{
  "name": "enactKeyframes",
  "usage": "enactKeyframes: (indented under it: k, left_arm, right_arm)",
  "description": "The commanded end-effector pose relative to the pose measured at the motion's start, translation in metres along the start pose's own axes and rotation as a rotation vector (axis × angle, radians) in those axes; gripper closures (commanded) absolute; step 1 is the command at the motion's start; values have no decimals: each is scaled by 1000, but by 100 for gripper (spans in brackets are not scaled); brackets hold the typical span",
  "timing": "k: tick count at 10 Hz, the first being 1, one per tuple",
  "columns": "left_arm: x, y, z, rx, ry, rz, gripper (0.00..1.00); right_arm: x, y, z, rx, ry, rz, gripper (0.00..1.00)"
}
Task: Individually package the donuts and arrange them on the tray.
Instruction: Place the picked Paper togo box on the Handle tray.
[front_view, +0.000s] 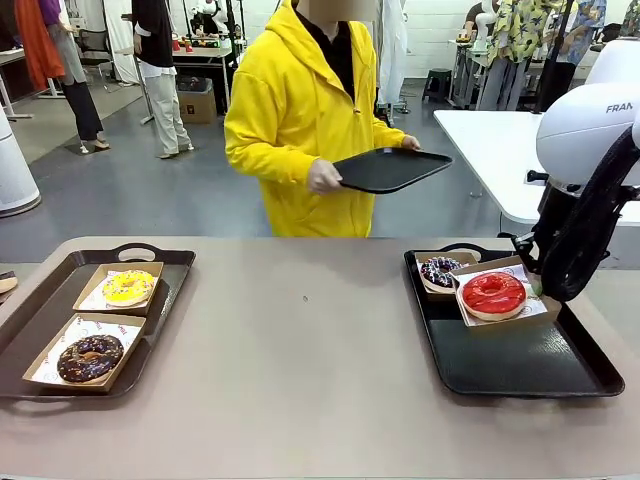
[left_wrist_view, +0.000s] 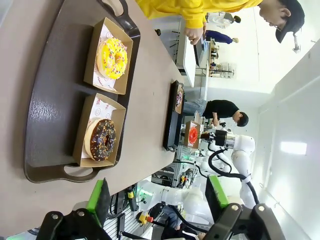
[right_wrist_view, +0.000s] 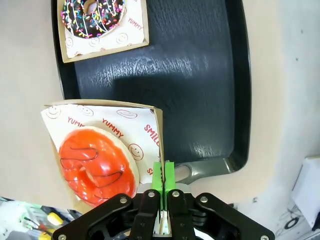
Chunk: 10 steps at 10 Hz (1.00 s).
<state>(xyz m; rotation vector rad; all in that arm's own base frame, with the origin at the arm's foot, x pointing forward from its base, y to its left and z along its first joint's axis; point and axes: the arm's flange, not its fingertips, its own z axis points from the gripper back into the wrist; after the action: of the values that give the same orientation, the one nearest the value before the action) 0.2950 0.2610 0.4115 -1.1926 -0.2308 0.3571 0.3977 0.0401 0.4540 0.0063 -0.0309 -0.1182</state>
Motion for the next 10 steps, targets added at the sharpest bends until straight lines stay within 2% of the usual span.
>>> enactKeyframes:
  k: [1, 5, 6, 10]
  left_arm:
    - [-1, -1, 2, -16, -7, -8, 0]
    - [-1, -1, 2, -16, -7, -8, 0]
    - [-1, -1, 2, -16, -7, -8, 0]
    - [-1, -1, 2, -16, -7, -8, 0]
  right_arm:
    - [-4, 1, 2, 10, 4, -17, 98]
    - [-1, 0, 2, 0, 1, 0, 98]
    - [4, -6, -8, 17, -21, 54, 98]
    - [21, -12, -43, 6, -11, 4, 98]
